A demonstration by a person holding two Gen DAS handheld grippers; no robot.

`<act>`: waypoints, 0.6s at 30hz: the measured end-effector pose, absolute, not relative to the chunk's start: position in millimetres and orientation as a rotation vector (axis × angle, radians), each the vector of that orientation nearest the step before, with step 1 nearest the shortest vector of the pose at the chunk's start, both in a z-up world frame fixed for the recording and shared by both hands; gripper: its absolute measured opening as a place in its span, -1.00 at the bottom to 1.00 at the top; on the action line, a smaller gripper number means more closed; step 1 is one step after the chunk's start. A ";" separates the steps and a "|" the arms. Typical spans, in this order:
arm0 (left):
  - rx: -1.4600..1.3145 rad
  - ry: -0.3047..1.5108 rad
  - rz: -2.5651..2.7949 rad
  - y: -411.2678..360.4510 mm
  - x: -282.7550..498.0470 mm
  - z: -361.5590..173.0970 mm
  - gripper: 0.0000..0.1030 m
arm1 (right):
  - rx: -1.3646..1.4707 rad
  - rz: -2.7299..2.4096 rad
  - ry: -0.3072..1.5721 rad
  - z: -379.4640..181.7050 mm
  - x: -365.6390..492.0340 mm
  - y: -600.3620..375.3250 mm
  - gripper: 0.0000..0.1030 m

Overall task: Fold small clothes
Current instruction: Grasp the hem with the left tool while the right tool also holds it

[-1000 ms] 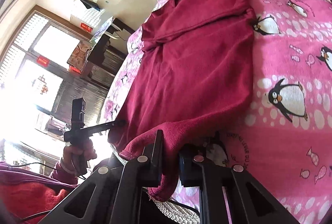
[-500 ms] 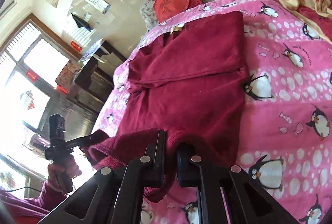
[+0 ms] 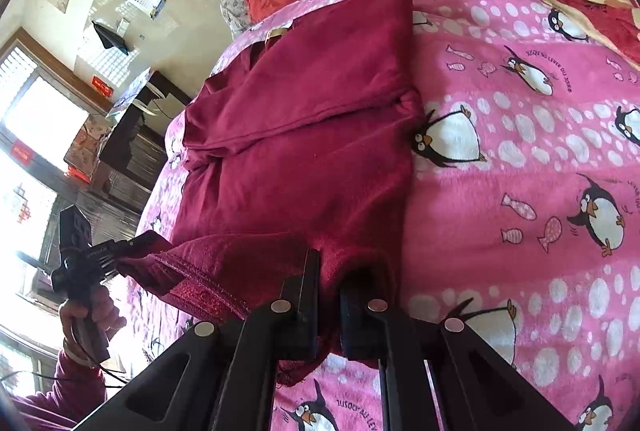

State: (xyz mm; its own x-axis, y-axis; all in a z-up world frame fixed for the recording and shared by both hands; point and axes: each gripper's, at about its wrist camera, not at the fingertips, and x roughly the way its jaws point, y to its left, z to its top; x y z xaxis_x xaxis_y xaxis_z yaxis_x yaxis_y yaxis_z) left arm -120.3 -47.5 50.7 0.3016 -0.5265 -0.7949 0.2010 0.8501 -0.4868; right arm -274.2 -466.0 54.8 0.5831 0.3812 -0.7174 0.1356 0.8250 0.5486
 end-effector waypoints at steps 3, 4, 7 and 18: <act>-0.330 1.181 -0.502 -45.1 -125.1 51.4 -0.66 | 0.601 0.177 0.960 52.6 -279.0 -462.3 -0.86; -0.346 1.188 -0.508 -44.1 -126.2 51.1 -0.58 | 0.615 0.188 0.955 52.9 -280.7 -462.5 -0.86; -0.401 1.201 -0.533 -40.2 -132.0 51.9 -0.14 | 0.690 0.216 0.954 50.3 -280.3 -465.3 -0.78; -0.363 1.294 -0.548 -44.7 -153.7 31.0 0.00 | 0.775 0.303 0.985 46.0 -281.5 -456.9 -0.31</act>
State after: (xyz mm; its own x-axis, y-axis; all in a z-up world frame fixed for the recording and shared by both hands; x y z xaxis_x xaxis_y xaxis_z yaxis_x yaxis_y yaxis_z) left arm -153.7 -44.7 31.0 0.1739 -0.5710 -0.8023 0.1782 0.8195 -0.5446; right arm -281.5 -456.9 46.0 0.5388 0.5575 -0.6316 0.1057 0.6990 0.7072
